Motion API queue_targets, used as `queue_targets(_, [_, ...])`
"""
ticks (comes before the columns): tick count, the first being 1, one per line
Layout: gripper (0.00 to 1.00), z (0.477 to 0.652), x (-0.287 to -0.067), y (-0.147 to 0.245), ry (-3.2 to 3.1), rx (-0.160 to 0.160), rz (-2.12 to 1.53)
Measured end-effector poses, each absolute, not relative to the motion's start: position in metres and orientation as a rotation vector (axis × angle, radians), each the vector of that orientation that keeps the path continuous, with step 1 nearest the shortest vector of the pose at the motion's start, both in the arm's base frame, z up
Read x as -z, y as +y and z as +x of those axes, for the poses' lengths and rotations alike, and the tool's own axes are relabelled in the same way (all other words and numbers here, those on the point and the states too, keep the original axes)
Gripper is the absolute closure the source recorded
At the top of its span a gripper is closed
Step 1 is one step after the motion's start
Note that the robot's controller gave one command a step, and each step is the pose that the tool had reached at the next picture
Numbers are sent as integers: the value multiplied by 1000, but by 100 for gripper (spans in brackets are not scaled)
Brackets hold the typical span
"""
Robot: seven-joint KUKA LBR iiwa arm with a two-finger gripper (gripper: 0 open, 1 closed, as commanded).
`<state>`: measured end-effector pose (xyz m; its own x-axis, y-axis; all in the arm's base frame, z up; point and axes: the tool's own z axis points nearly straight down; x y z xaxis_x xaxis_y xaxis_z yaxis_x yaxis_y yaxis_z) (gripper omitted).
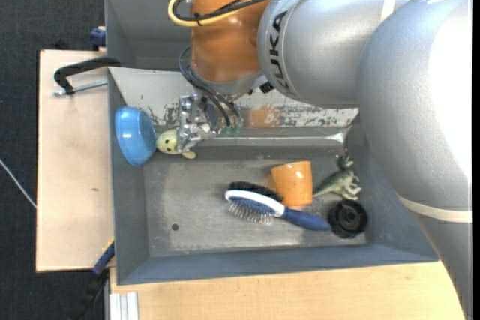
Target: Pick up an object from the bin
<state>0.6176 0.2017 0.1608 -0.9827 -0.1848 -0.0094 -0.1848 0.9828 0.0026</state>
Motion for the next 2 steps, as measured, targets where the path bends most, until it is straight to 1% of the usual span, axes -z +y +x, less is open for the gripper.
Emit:
queue_targets(1, [100, 619, -168, 203, 3121, -5, -290])
queue_targets(2, [100, 621, -196, 204, 3118, -6, -289])
